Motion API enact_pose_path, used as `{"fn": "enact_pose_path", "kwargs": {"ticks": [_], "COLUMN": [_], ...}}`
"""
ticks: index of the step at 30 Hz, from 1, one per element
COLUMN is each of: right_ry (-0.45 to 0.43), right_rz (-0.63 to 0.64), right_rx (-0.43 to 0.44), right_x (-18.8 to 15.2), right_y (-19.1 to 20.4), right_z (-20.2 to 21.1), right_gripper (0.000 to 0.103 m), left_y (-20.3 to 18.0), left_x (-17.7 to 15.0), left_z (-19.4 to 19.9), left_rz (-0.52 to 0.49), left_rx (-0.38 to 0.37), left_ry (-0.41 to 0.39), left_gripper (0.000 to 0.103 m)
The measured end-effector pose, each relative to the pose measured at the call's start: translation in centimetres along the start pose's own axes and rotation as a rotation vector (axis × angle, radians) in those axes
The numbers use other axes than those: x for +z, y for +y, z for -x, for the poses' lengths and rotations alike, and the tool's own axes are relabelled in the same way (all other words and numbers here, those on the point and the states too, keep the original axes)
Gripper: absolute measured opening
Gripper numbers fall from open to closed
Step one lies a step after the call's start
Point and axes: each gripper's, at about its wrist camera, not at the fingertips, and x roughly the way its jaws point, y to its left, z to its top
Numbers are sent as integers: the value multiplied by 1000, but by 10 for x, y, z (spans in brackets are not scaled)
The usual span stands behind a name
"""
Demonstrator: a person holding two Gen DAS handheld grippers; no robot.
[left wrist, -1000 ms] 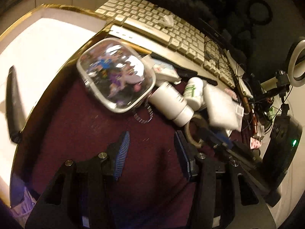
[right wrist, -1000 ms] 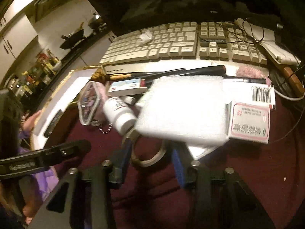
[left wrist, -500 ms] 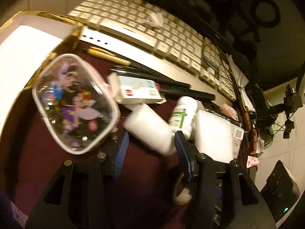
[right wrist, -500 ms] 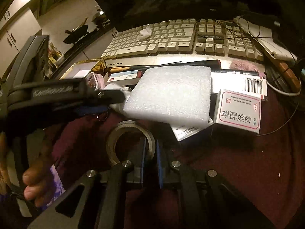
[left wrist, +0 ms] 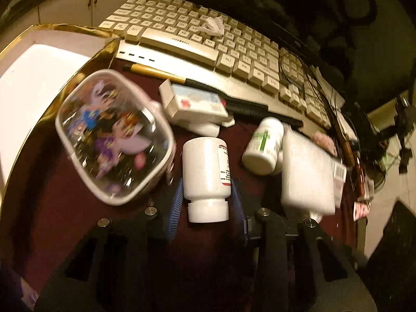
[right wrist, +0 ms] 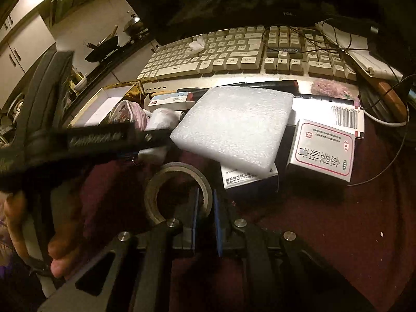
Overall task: Organize objects
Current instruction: 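Grasp the white pill bottle with the left tool while the right tool grasps the tape roll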
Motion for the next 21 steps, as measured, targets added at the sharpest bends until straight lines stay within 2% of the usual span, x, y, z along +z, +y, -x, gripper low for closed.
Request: {"fn": "enact_pose_path", "kwargs": {"ticks": [7, 11, 15, 21], "right_ry": [8, 15, -14, -1], "right_rz": [27, 61, 48, 58], "right_rx": [-23, -53, -16, 19], "right_x": [3, 5, 1, 3], "right_y": [9, 17, 23, 41], "right_z": [-6, -6, 5, 3], "right_gripper": [12, 9, 9, 9], "left_y": [18, 26, 26, 38], "left_x": [-35, -38, -43, -47], "left_z": [24, 26, 39, 67], "left_rz": [-59, -14, -23, 6], "left_rx": [-36, -84, -99, -117], "left_ry": [-21, -12, -46, -97], "left_gripper": [36, 36, 36, 36]}}
